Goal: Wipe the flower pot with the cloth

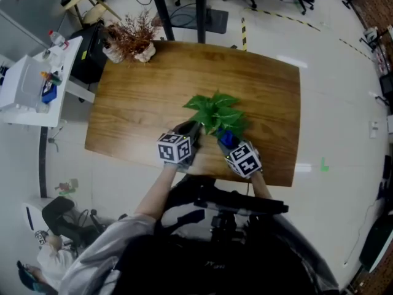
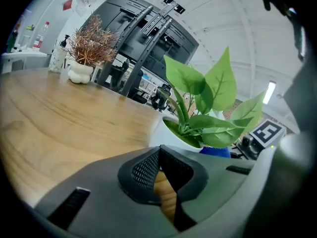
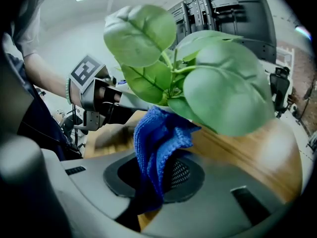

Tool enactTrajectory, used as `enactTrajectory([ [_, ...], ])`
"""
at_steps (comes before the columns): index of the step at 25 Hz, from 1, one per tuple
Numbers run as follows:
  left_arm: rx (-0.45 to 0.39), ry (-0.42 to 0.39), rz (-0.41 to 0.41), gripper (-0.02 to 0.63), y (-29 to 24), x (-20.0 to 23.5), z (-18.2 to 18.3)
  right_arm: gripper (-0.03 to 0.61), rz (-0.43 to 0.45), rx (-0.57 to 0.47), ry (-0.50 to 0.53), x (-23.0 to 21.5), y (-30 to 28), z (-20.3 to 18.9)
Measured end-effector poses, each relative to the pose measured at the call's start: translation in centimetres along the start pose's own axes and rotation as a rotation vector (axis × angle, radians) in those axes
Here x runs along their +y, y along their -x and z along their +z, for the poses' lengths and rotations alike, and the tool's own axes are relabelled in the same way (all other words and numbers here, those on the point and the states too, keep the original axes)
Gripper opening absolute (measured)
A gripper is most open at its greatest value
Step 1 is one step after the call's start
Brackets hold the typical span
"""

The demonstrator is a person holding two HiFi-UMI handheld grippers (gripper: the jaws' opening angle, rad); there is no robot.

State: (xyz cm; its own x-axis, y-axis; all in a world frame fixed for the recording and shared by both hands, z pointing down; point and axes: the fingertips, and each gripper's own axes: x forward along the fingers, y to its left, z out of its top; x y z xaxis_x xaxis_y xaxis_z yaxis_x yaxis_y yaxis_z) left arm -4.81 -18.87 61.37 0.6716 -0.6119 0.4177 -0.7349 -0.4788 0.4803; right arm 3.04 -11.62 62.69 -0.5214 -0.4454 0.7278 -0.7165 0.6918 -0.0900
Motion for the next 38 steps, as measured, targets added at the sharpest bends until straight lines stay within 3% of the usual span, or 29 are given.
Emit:
enactTrajectory([
  [7, -0.018, 0.007, 0.000, 0.000, 0.4, -0.2, 0.3, 0.080, -0.087, -0.035, -0.124, -4.7, 2.6, -2.4],
  [12, -0.024, 0.012, 0.003, 0.000, 0.3, 0.0, 0.3, 0.080, -0.151, -0.060, -0.070, -7.7, 2.3, -0.8],
  [19, -0.028, 0.011, 0.020, 0.000, -0.1, 0.2, 0.9, 0.080, -0.042, -0.111, 0.061, -5.3, 0.1, 3.0],
  [24, -0.045, 0.030, 0.052, 0.000, 0.1, 1.4, 1.4, 0.080, -0.004, -0.097, 0.070, -3.2, -0.9, 3.4],
  [29, -0.046, 0.032, 0.051, 0.000, 0.0, 1.2, 1.5, 0.080, 0.052, -0.038, 0.148, -0.1, -1.6, 2.0],
  [38, -0.039, 0.024, 0.033, 0.000, -0.2, 0.4, 1.0, 0.080, 0.068, -0.034, 0.108, 1.3, -1.8, 1.2],
])
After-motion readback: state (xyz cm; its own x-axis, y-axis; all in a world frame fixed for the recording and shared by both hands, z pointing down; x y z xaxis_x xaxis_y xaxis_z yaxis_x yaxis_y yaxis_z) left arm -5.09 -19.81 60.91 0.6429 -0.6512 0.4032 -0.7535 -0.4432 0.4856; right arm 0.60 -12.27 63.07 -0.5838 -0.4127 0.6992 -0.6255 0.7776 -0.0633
